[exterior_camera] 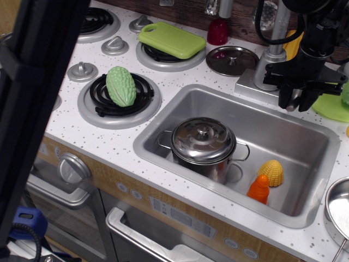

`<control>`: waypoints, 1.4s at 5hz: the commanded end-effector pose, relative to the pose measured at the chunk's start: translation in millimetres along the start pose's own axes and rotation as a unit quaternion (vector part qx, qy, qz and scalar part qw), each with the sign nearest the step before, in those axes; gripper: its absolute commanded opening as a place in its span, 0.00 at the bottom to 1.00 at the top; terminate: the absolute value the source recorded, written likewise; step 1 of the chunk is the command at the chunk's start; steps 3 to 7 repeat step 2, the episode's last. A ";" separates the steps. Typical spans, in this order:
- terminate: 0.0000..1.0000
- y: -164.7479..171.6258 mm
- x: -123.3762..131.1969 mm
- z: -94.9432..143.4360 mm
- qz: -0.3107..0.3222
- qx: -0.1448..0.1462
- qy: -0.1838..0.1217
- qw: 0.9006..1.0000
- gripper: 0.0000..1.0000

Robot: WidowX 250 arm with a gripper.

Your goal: Turn lever vertical to front

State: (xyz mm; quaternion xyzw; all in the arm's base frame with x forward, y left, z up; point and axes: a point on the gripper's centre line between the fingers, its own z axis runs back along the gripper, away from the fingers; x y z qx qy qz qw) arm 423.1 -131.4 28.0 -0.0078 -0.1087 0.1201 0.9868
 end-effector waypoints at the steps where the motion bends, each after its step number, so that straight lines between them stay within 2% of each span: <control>1: 0.00 -12.0 4.9 27.3 -0.026 0.006 0.005 1.000 1.00; 2: 1.00 -9.4 5.4 42.3 -0.044 0.035 0.013 0.998 1.00; 7: 1.00 -9.4 5.4 42.3 -0.044 0.035 0.013 0.998 1.00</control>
